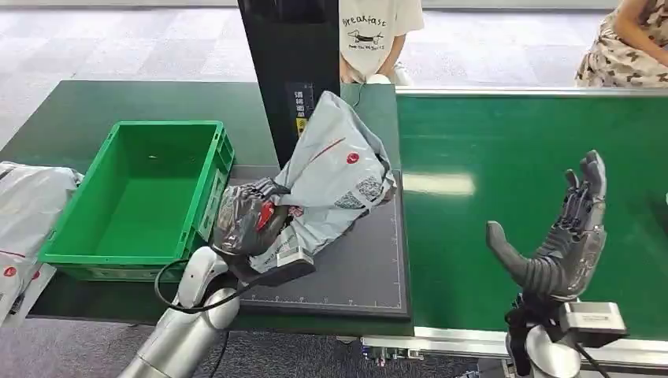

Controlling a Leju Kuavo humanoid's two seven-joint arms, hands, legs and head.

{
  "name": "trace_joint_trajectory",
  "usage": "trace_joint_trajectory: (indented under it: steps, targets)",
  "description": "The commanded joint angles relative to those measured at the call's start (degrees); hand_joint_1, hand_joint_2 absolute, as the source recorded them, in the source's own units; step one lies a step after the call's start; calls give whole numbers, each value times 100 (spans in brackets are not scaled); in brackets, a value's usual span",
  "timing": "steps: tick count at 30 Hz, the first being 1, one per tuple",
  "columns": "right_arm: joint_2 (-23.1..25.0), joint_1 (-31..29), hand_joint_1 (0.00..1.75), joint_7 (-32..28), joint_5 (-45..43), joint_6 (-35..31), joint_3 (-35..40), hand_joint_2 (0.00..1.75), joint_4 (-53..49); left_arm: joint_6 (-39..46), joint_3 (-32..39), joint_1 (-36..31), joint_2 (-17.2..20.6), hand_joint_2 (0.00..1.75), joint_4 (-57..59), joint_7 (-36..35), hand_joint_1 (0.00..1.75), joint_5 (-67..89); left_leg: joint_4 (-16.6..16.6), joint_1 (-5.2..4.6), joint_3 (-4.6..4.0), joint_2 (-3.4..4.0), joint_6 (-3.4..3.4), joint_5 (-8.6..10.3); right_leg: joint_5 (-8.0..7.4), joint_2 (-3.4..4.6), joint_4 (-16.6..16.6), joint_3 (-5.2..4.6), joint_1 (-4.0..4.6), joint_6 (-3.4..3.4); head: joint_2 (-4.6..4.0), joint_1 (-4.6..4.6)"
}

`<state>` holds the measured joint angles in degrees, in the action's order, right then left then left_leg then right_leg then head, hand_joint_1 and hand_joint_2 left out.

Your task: Moved the parcel from conveyor to table for the left to box.

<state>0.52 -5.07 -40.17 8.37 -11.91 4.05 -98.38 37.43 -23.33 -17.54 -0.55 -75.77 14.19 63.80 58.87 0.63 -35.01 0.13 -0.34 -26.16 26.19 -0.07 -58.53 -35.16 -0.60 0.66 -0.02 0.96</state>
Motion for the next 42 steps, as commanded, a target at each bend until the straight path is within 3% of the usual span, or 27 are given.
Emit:
trace_joint_trajectory:
  steps: [1,8,13,20,24,25,26,33,34,40,42]
  targets:
    - [406,-201,0,17,143,198,-204,175,255,248,1879,-82,213,175,-306,-700,175,989,-6,4,18,19,-2,-2,-4,20,7,11,4,3,0,2]
    - [472,-419,0,17,256,358,-115,175,548,257,3420,-939,754,175,1110,-1432,175,1811,-8,7,19,24,-10,5,-10,21,-2,8,8,10,0,4]
    - [479,-500,0,17,300,399,-124,175,606,-488,3610,-1578,1159,175,2479,-2353,175,2379,-21,9,35,14,-21,17,-10,12,7,24,9,11,0,0]
    - [522,-556,0,33,413,506,-157,175,600,-1744,3596,-2403,1211,175,4362,-2310,175,2259,-24,9,38,4,-21,21,-12,3,11,30,10,13,0,0]
    - [522,-642,0,61,442,651,-156,175,684,-1958,3360,-2605,1251,175,4728,-2576,175,2410,-14,8,23,-16,-21,22,-8,-14,5,21,9,10,0,2]
    - [542,-646,0,64,455,666,-148,175,685,-1813,3343,-2607,1263,175,4708,-2599,33,2419,-5,7,13,-9,-22,19,-7,-8,-4,9,8,11,0,2]
    - [550,-643,0,65,466,671,-151,175,680,-1749,3344,-2616,1266,175,4720,-2613,0,2395,-10,6,19,-12,-21,20,-8,-10,0,18,7,10,2,0]
    - [590,-484,0,64,486,642,-201,175,551,-729,3438,-2366,1106,175,3772,-1981,0,1678,-5,7,12,-13,-23,17,-5,-12,-2,9,9,11,0,2]
    - [602,-467,0,65,497,633,-200,175,541,-626,3388,-2260,1101,0,3507,-1944,0,1554,-9,9,17,-14,-23,17,-6,-12,3,16,11,11,0,2]
    - [584,-370,0,93,558,575,-158,175,564,189,3184,-1028,973,0,993,-760,0,-475,-13,8,21,0,-21,16,-8,1,7,15,9,9,0,4]
    - [387,-388,0,490,732,830,0,175,792,127,2942,-540,809,0,222,-244,0,-1294,-13,5,20,7,-21,14,-8,7,5,11,6,9,0,4]
